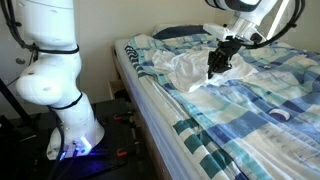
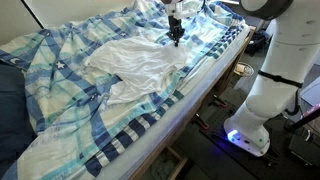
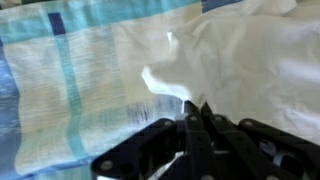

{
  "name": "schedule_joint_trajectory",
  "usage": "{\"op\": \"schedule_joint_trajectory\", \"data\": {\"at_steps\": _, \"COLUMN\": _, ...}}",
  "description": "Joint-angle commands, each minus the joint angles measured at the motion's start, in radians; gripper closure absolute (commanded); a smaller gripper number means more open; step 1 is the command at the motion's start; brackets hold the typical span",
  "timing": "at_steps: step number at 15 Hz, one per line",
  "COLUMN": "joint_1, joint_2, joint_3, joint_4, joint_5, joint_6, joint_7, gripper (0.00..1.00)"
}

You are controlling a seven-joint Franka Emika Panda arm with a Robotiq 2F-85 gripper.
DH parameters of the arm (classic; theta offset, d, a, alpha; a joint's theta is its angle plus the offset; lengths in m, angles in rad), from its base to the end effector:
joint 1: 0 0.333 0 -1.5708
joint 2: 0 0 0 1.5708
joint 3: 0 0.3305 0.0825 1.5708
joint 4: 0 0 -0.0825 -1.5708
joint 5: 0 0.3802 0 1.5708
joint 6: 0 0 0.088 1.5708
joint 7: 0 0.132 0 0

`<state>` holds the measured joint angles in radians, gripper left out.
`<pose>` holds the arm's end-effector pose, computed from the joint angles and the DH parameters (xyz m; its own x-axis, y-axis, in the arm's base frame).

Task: Fold the sleeves on the white t-shirt

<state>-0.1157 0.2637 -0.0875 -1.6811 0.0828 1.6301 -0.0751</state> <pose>0.5834 -0.1057 0.4164 0.9442 -0.1273 -0.3037 -0.1576 -0.9845 -0.0773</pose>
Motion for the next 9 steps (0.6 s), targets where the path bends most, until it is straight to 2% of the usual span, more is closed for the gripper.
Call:
{"op": "schedule_joint_trajectory", "data": {"at_steps": 1, "joint_1": 0.053, "joint_2": -0.011, "joint_3": 0.033, "joint_4": 0.058, "joint_5": -0.076, "joint_6": -0.109, "joint_7": 0.017, "gripper": 0.99}}
{"op": "schedule_joint_trajectory", "data": {"at_steps": 4, "joint_1": 0.092, "joint_2": -0.004, "joint_3": 0.056, "joint_4": 0.103, "joint_5": -0.144, "joint_6": -0.175, "joint_7": 0.014, "gripper": 0.99}}
{"op": "schedule_joint_trajectory", "data": {"at_steps": 9, "joint_1": 0.124, "joint_2": 0.006, "joint_3": 0.078, "joint_4": 0.154, "joint_5": -0.191, "joint_6": -0.255, "joint_7": 0.000, "gripper": 0.99}}
